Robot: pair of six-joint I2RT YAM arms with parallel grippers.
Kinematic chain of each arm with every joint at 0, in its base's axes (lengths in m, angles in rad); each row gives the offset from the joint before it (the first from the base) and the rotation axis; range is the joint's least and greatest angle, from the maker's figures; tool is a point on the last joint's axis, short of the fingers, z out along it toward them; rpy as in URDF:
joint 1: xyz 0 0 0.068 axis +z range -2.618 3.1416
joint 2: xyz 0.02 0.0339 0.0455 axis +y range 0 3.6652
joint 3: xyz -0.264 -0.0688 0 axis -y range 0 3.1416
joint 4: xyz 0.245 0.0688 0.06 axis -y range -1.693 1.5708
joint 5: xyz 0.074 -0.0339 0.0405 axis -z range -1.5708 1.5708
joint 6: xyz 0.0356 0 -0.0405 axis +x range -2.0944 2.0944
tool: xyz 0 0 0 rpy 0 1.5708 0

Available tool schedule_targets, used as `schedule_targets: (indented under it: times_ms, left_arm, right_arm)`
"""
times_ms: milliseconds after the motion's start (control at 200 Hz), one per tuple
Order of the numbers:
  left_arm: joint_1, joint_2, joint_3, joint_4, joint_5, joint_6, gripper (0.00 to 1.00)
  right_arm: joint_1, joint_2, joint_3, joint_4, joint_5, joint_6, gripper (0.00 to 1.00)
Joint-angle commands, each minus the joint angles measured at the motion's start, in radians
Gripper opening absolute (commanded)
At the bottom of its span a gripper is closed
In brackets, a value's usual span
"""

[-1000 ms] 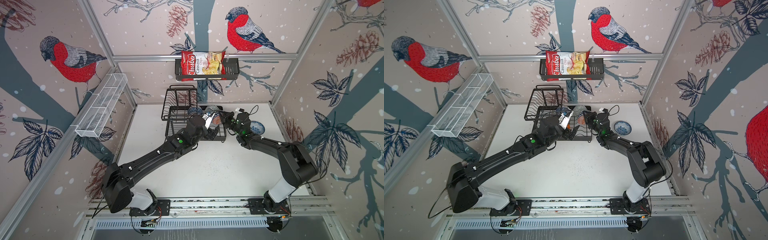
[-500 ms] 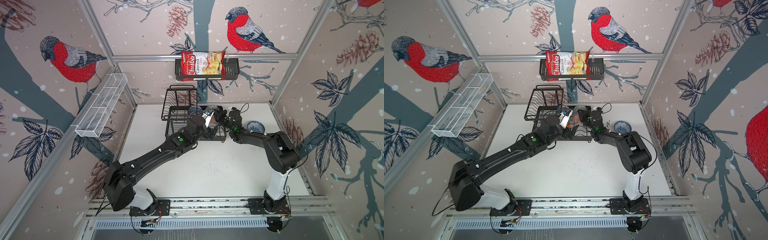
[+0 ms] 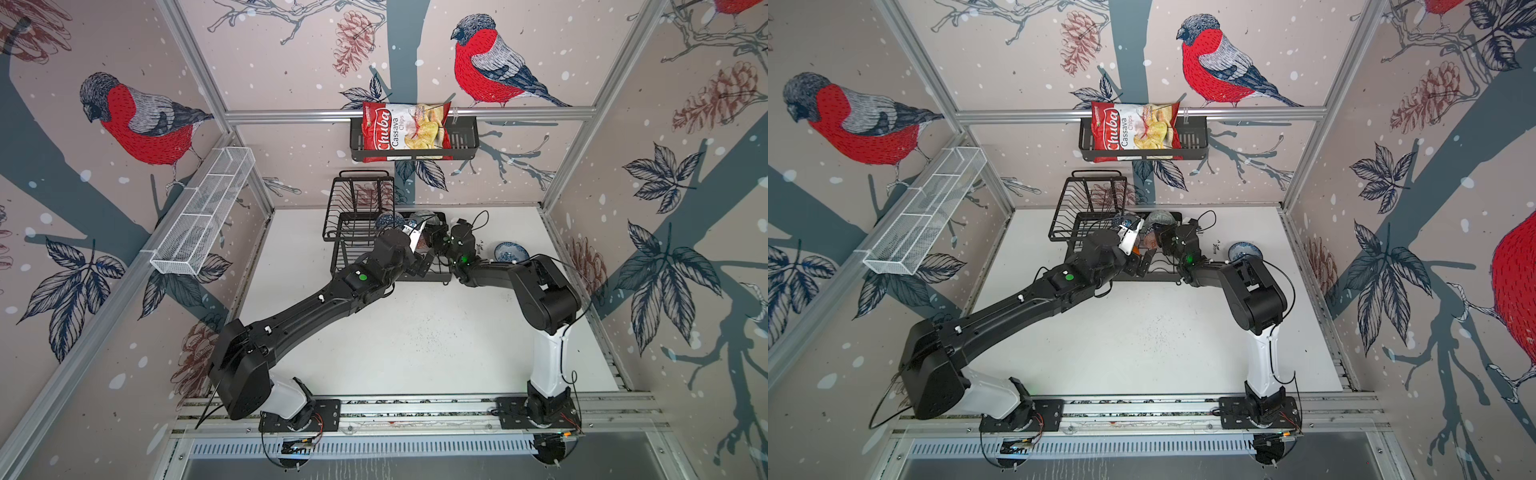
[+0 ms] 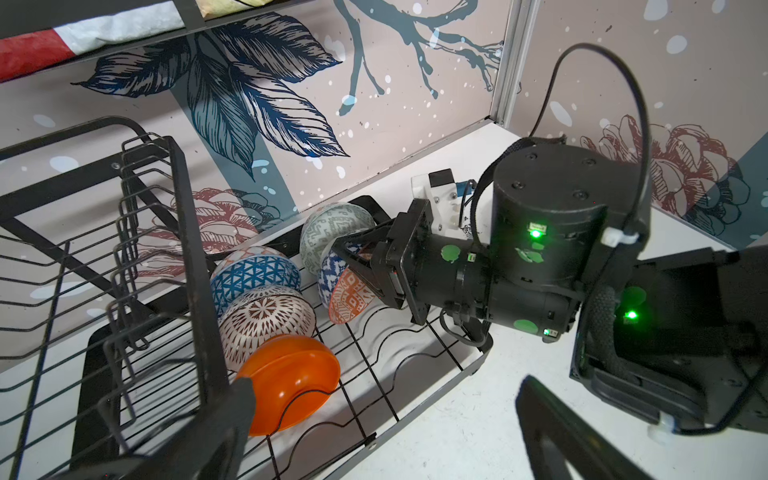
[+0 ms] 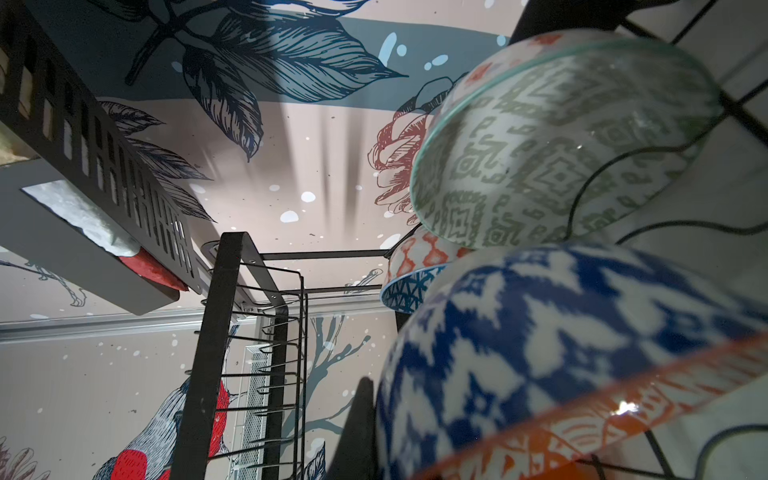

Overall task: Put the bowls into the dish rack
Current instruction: 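Lower the orange-patterned bowl into a rack slot with the right gripper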

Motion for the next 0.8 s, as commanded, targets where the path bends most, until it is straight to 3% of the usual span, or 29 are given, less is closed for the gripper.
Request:
schedule_targets:
  times_ms: [0,795]
  left_arm:
    - [0.002,0.004,0.009,0.000,0.014,-0.004,0.98]
    - [0.033,0.001,0.005,0.006,0.015,-0.013,0.98]
  right_arm:
    - [0.005,0.008,-0.006,0.160,0.001,-0.034,0.00]
    - [0.003,0.081,-0.009,0.265,0.054,-0.027,0.00]
